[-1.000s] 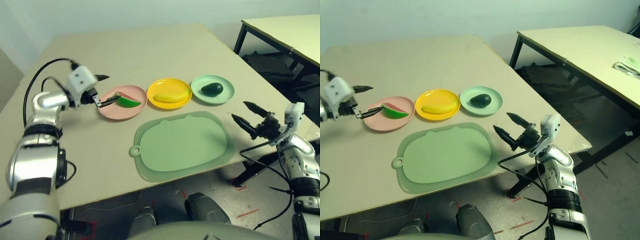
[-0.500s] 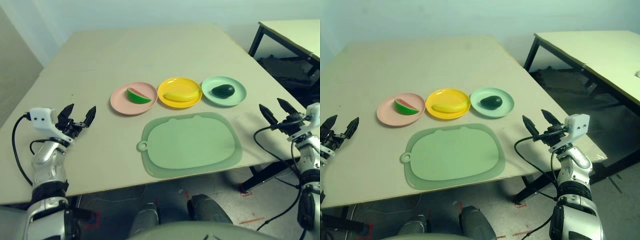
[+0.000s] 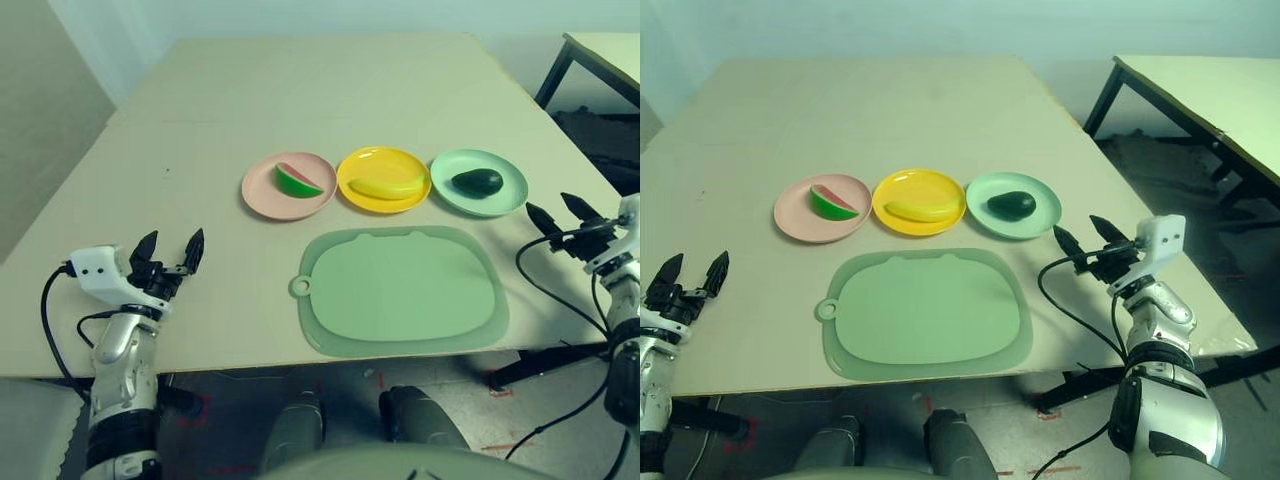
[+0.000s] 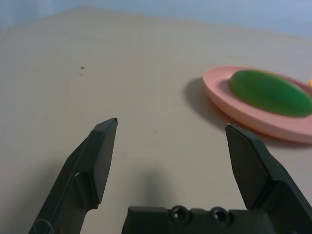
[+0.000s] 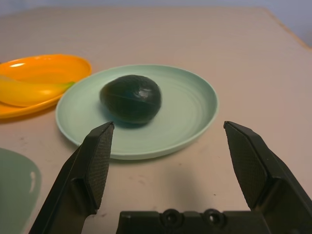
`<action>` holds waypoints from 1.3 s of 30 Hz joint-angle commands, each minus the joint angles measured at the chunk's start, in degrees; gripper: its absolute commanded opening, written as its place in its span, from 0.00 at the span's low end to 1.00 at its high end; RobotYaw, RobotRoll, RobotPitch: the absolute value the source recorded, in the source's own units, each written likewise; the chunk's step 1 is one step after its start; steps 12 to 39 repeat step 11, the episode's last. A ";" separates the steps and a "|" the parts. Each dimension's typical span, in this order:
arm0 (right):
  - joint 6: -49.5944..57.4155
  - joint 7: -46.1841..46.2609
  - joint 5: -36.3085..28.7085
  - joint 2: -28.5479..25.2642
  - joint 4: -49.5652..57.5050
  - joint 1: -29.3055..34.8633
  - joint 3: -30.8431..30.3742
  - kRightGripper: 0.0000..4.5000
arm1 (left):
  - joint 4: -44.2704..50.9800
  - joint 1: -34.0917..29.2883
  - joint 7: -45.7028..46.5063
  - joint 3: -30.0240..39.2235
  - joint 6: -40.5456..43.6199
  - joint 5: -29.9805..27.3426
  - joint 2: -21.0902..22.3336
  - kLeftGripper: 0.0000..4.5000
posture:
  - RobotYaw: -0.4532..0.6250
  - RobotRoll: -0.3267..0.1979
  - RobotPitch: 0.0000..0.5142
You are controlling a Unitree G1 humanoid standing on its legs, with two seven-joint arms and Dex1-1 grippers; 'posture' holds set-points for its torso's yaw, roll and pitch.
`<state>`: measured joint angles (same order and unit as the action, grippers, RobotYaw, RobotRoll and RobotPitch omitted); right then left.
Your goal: Place the fruits into color-matched plates.
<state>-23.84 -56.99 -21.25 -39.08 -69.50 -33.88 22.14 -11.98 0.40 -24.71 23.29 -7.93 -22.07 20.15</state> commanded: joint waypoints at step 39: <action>2.19 2.15 2.23 -4.62 -3.33 -2.44 1.11 1.00 | -2.91 0.05 2.82 -2.05 -3.29 3.18 -3.06 1.00 | 0.33 0.62 0.18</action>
